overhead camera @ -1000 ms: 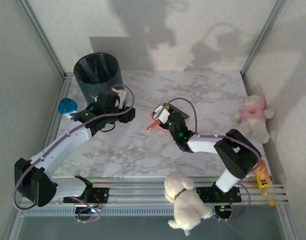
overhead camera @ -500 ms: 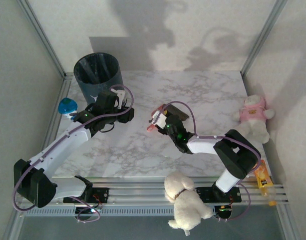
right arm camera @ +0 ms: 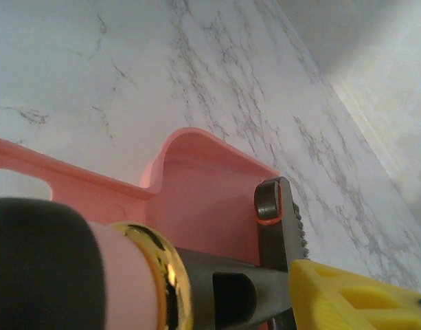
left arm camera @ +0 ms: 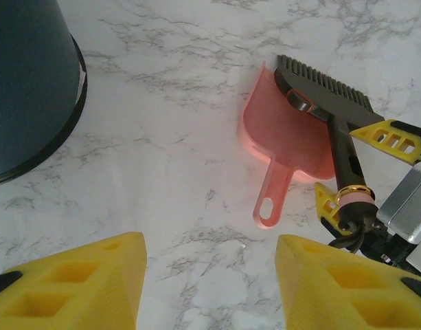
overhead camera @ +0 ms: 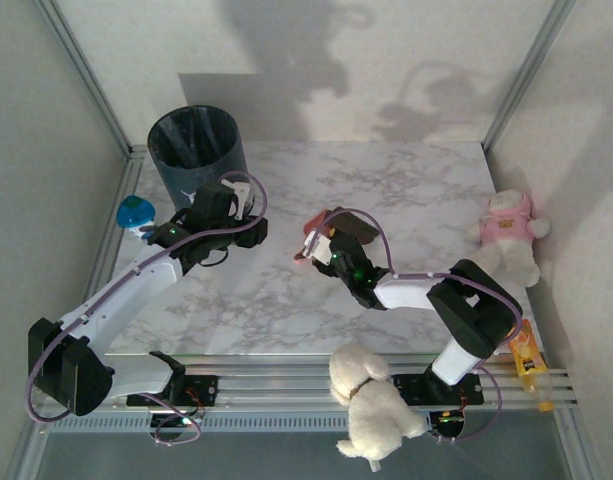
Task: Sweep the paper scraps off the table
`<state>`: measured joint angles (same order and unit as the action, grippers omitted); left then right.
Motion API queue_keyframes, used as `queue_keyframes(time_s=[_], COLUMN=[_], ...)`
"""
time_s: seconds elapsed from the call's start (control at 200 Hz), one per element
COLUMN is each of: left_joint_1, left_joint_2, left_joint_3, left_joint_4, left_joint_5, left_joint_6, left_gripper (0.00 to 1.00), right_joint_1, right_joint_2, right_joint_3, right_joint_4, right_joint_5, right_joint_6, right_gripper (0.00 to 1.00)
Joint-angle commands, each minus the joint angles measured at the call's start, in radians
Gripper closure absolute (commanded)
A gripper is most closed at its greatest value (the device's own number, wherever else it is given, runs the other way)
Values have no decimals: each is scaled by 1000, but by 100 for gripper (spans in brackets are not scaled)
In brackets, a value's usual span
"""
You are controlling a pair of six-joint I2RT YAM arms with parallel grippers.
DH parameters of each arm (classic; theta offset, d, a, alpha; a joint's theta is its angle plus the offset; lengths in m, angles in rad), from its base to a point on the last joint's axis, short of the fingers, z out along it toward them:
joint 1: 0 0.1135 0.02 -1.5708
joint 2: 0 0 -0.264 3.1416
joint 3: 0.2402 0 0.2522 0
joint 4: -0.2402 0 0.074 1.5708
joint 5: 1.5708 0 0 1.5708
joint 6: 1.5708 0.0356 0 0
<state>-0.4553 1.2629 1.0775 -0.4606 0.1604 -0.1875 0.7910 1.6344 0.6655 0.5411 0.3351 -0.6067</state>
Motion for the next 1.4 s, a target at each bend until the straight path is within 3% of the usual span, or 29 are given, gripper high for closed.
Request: queue_keyframes(time_s=[0.0, 0.391, 0.531, 0.756, 0.926, 1.112, 1.212, 1.397], left_joint_1=[10, 17, 17, 19, 20, 35, 75, 186], left_joint_2=[-25, -13, -31, -82, -130, -166, -158, -164], left_joint_3=[-14, -30, -65, -217, -342, -486, -545, -670], left_joint_4=[3, 8, 59, 283, 489, 729, 832, 1032], left_joint_5=[-22, -59, -147, -430, -569, -762, -779, -685], left_joint_6=[6, 16, 26, 64, 120, 172, 181, 169], left_gripper=[48, 48, 48, 48, 48, 48, 48, 45], right_joint_1=[11, 11, 11, 4, -5, -52, -96, -172], right_joint_2=[15, 24, -10, -93, -145, -194, -209, -246], right_joint_3=[-2, 17, 3, -23, -46, -60, -57, -58], right_joint_4=[-19, -102, -57, -12, -5, -16, -34, -109], right_joint_5=[-8, 5, 34, 77, 130, 283, 395, 475], right_joint_6=[-20, -36, 12, 134, 201, 318, 367, 480], right_gripper=[36, 29, 29, 29, 28, 28, 28, 27])
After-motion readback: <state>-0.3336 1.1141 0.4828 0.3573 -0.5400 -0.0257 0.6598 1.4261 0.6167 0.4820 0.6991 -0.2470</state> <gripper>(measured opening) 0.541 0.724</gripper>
